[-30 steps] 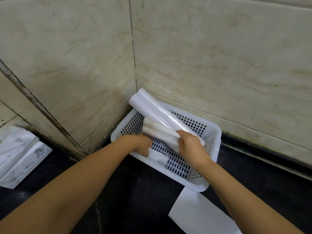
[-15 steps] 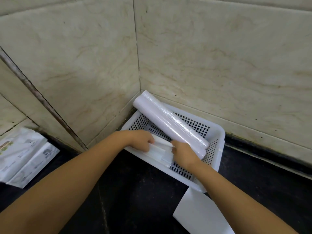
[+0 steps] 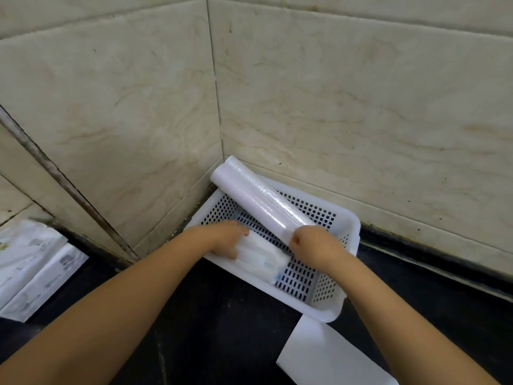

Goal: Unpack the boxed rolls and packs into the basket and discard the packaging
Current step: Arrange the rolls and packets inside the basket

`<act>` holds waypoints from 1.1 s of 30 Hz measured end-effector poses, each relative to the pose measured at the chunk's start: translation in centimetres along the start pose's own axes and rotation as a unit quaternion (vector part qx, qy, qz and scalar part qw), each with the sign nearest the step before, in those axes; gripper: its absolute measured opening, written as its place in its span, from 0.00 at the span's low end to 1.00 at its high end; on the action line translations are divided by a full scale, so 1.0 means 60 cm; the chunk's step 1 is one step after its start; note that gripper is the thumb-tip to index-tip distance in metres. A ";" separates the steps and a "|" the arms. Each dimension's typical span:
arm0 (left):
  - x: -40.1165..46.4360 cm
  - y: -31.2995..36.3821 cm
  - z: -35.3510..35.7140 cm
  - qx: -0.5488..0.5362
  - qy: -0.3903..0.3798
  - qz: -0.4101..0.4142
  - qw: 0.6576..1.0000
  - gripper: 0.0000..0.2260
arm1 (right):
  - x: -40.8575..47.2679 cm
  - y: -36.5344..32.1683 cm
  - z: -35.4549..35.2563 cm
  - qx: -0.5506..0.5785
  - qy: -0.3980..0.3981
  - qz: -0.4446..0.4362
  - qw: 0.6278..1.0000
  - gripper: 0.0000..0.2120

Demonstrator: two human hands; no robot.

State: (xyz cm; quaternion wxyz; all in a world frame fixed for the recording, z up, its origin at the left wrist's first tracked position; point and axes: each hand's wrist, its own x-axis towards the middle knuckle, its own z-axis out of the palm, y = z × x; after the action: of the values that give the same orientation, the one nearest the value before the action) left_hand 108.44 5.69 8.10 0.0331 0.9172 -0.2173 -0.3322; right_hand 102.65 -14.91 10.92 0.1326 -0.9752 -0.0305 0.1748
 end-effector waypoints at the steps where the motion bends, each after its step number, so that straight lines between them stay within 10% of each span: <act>1: -0.001 0.001 -0.004 -0.028 0.014 0.004 1.000 0.29 | 0.003 0.004 -0.009 0.025 0.067 -0.007 0.997 0.11; 6: -0.016 0.014 -0.024 -0.089 0.111 0.014 0.990 0.09 | 0.027 -0.005 0.026 -0.045 0.102 -0.038 0.993 0.26; 17: 0.034 0.054 -0.041 0.002 0.340 0.112 0.934 0.13 | 0.040 0.037 -0.015 0.113 0.252 -0.085 0.957 0.26; 21: 0.081 0.074 -0.029 0.152 0.327 0.080 0.929 0.30 | 0.061 0.066 -0.051 0.102 0.248 -0.075 0.961 0.27; 33: 0.003 0.071 0.032 0.122 0.322 -0.022 0.939 0.24 | 0.085 0.051 0.030 0.082 0.188 -0.048 0.977 0.28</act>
State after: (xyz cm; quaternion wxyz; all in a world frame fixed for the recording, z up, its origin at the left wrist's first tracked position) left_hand 105.79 1.93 7.37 -0.0179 0.9768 -0.2133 0.0087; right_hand 106.84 -16.85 6.80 0.2239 -0.9738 -0.0369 -0.0166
